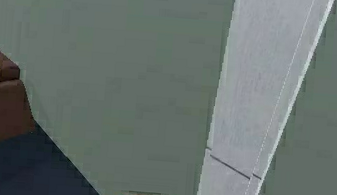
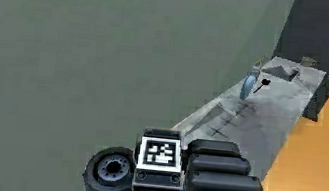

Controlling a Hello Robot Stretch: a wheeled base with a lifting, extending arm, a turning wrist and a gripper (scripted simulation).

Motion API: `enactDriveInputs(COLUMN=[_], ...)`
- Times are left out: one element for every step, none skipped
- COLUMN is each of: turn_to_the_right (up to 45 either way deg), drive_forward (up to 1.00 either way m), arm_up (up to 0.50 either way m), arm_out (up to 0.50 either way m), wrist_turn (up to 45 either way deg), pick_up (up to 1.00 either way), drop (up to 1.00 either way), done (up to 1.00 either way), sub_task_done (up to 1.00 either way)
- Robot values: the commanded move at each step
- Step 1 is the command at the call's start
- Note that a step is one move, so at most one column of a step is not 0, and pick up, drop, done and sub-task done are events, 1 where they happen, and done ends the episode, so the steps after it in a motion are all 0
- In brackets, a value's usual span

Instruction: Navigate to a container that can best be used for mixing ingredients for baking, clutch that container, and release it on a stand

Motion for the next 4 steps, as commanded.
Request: enactDriveInputs(turn_to_the_right=[0.0,-45.0,-15.0,0.0], drive_forward=[0.1,0.0,0.0,1.0], arm_up=[0.0,0.0,0.0,0.0], arm_out=[0.0,0.0,0.0,0.0], wrist_turn=[0.0,0.0,0.0,0.0], pick_up=[0.0,0.0,0.0,0.0], drop=[0.0,0.0,0.0,0.0], done=[0.0,0.0,0.0,0.0], sub_task_done=[0.0,0.0,0.0,0.0])
